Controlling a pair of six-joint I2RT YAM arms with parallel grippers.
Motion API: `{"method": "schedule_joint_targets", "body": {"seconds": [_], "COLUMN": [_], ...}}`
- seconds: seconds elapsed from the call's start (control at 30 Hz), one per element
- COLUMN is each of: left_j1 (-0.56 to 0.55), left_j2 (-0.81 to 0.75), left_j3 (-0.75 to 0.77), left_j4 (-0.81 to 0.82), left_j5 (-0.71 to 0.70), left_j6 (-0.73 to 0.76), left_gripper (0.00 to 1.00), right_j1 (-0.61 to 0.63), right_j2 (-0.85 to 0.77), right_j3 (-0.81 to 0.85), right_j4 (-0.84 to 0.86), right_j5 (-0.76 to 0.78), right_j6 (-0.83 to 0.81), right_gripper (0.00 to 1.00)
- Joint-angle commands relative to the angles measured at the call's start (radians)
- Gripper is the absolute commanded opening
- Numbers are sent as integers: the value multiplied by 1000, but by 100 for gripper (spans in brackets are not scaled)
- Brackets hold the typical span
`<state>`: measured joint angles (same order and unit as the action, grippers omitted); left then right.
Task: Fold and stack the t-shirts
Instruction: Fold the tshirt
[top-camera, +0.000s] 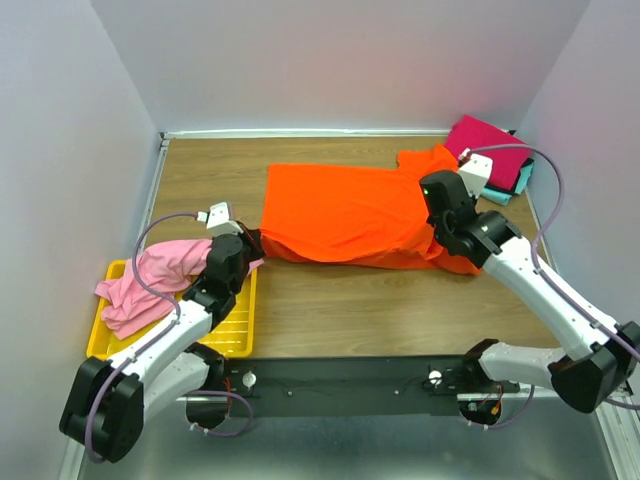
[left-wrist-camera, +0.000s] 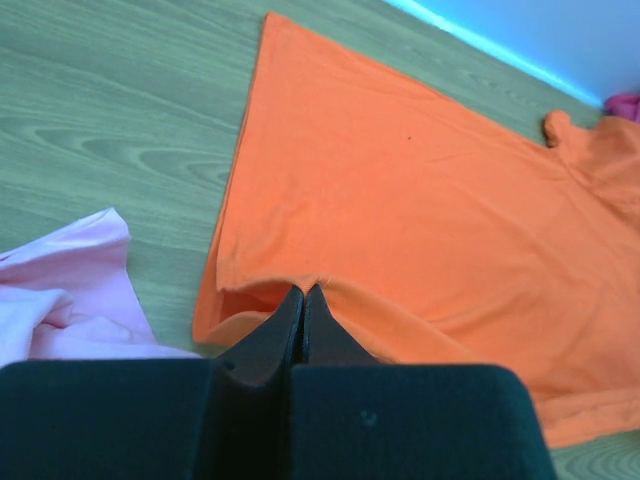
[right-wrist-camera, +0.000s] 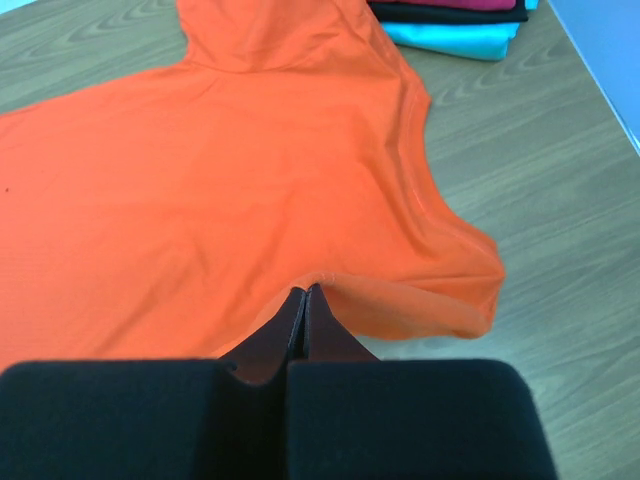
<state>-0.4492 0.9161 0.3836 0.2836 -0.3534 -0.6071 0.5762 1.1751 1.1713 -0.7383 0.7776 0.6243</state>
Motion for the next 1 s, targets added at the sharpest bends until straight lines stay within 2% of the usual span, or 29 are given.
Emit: {"method": "schedule_joint_targets", "body": {"seconds": [0.0,0.37,0.6,0.97], "left_j1": [20,83,106,133], "left_j2": [65,205,351,521], "left_j3": [1,38,98,207], "left_j4": [63,138,173,175], "left_j5": [19,44,93,87], "left_j6": [27,50,82,116], "left_gripper": [0,0,0,0], "right_j1": [-25,-153,-194,-243], "right_j2": [61,179,262,411], "right_j3": [47,54,64,111], "right_j4": [73,198,238,272], "right_j5": [74,-29,-61,-86], "right_j6": [-44,-139,-172,-193], "right_gripper": [1,1,1,1]}}
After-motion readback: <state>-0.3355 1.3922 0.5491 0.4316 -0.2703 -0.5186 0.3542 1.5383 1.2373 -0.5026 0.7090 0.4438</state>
